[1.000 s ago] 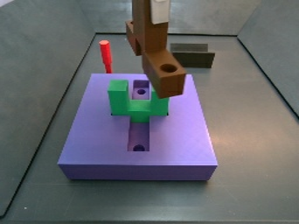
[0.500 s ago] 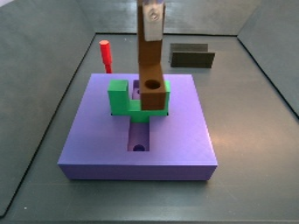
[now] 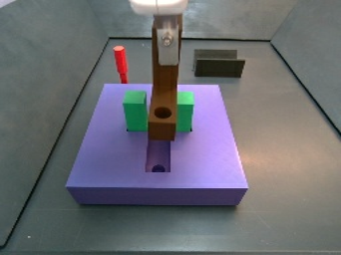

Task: Pick up the brown object. Move up. Move to above the board. Insert the brown object.
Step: Insert the brown object.

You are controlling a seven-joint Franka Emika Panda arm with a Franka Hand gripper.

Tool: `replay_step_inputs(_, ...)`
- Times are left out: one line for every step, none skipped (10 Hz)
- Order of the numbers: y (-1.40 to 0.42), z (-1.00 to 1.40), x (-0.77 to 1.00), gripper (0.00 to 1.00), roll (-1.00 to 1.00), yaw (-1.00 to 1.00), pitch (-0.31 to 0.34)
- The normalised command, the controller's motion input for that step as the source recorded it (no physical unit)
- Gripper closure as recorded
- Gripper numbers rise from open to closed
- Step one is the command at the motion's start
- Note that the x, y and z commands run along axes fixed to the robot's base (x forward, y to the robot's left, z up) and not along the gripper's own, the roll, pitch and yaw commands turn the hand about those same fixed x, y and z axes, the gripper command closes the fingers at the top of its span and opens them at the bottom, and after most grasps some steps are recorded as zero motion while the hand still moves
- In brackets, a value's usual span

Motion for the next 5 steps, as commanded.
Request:
replay_step_inputs(0.00, -0.12, -0.08, 1.00, -0.21, -0.09, -0.014)
replay_step_inputs(0.00, -0.08, -0.10, 1.00, -0.17, -0.09, -0.003)
replay_step_inputs(0.00, -0.18, -0.06, 1.00, -0.16, -0.04, -0.034)
replay_step_inputs(0.00, -0.18, -0.09, 1.00, -0.18, -0.04, -0.041)
replay_step_inputs(0.00, -0.18, -0.09, 1.00, -0.20, -0.03, -0.054)
